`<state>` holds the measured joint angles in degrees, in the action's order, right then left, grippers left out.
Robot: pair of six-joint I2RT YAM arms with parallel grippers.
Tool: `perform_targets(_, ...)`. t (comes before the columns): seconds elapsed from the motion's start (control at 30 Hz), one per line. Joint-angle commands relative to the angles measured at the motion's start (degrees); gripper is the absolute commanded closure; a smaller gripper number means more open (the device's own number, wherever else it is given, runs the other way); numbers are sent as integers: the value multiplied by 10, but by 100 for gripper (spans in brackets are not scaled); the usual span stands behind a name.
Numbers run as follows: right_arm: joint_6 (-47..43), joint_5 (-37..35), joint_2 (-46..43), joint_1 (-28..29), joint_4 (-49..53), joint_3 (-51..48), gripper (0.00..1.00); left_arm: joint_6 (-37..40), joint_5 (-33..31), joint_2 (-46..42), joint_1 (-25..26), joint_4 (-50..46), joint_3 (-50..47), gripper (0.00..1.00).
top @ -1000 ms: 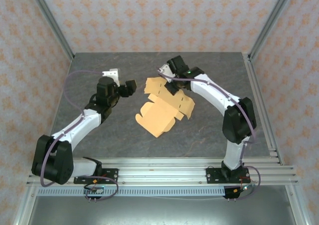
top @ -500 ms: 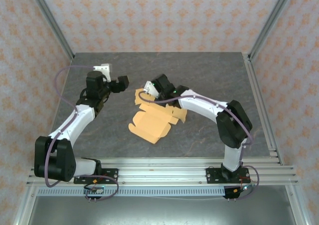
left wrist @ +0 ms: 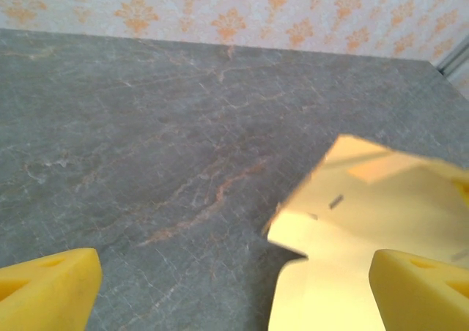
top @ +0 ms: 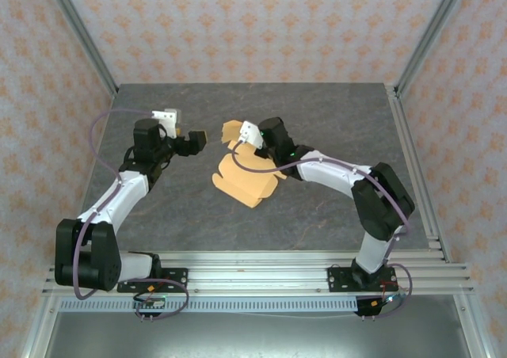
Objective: Fold the paper box
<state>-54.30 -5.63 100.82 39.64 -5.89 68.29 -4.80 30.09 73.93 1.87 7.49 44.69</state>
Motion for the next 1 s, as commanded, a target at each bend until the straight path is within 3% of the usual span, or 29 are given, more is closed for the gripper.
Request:
perform_targets(0.0, -11, 60, 9, 3, -9, 27, 100, 83, 67, -16, 6, 11, -3, 5)
perform_targets(0.07, -1, 77, 12, 4, -15, 21, 100, 145, 65, -9, 13, -12, 11, 5)
perform_targets(0.2, -3, 85, 17, 9, -37, 3, 100, 193, 90, 35, 11, -27, 57, 5)
perform_targets(0.3, -19, 79, 29, 16, -32, 3, 100, 197, 128, 73, 13, -40, 101, 13)
perform_targets(0.43, -40, 58, 47, 28, -38, -4, 99, 212, 129, 99, 28, -55, 131, 23)
perform_targets(0.6, -38, 55, 57, 38, -48, -15, 98, 284, 109, 107, 65, -111, 129, 17)
perform_targets(0.97, -34, 56, 55, 53, -51, -21, 94, 363, 102, 129, 86, -161, 128, 17)
